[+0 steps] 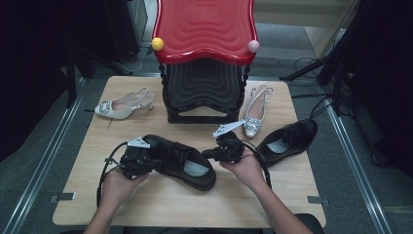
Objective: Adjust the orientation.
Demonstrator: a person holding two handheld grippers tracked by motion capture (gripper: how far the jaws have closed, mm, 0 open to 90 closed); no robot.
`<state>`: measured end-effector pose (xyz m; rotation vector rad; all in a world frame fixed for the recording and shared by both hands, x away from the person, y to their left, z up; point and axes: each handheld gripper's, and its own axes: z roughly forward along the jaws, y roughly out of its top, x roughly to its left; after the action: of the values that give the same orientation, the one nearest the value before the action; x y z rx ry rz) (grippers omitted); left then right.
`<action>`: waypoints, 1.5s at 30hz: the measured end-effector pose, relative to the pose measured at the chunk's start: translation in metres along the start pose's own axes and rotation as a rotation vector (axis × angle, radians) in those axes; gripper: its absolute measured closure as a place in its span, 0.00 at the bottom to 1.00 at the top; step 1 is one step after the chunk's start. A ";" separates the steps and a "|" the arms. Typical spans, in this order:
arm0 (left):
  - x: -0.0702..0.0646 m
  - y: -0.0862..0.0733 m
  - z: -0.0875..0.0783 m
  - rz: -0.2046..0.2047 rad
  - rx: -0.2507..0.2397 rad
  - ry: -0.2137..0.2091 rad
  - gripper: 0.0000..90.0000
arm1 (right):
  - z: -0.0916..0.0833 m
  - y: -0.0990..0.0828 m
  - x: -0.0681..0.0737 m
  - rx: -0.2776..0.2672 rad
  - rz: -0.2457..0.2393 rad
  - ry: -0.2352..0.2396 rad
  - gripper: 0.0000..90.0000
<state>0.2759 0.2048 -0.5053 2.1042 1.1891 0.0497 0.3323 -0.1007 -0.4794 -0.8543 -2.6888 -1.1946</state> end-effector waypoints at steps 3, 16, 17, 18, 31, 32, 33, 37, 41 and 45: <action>0.001 0.002 0.002 -0.001 -0.004 -0.006 1.00 | -0.001 -0.001 0.002 0.008 -0.001 -0.002 1.00; -0.001 0.018 0.017 0.036 -0.009 -0.024 1.00 | 0.001 -0.015 0.015 0.021 0.013 0.003 1.00; 0.001 0.019 0.018 0.032 -0.010 -0.030 1.00 | 0.000 -0.016 0.016 0.022 0.017 0.004 1.00; 0.001 0.020 0.018 0.030 -0.011 -0.036 1.00 | 0.000 -0.016 0.016 0.019 0.017 0.003 1.00; 0.003 0.031 0.028 0.049 -0.027 -0.031 1.00 | 0.001 -0.023 0.029 0.025 0.013 0.033 1.00; 0.003 0.031 0.028 0.049 -0.027 -0.031 1.00 | 0.001 -0.023 0.029 0.025 0.013 0.033 1.00; 0.004 0.032 0.029 0.051 -0.035 -0.030 1.00 | 0.002 -0.024 0.031 0.024 0.003 0.043 1.00; 0.012 0.032 0.026 0.027 -0.034 -0.051 0.94 | -0.001 -0.026 0.028 0.009 -0.012 0.001 0.90; 0.018 0.032 0.021 -0.010 -0.018 -0.058 0.82 | -0.013 -0.028 0.019 -0.048 0.011 -0.025 0.83; 0.018 0.033 0.012 -0.001 -0.012 -0.055 0.67 | -0.028 -0.031 0.009 -0.068 0.029 -0.071 0.77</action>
<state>0.3150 0.2008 -0.5000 2.0819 1.1544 -0.0011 0.3044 -0.1329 -0.4779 -0.9591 -2.6947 -1.2795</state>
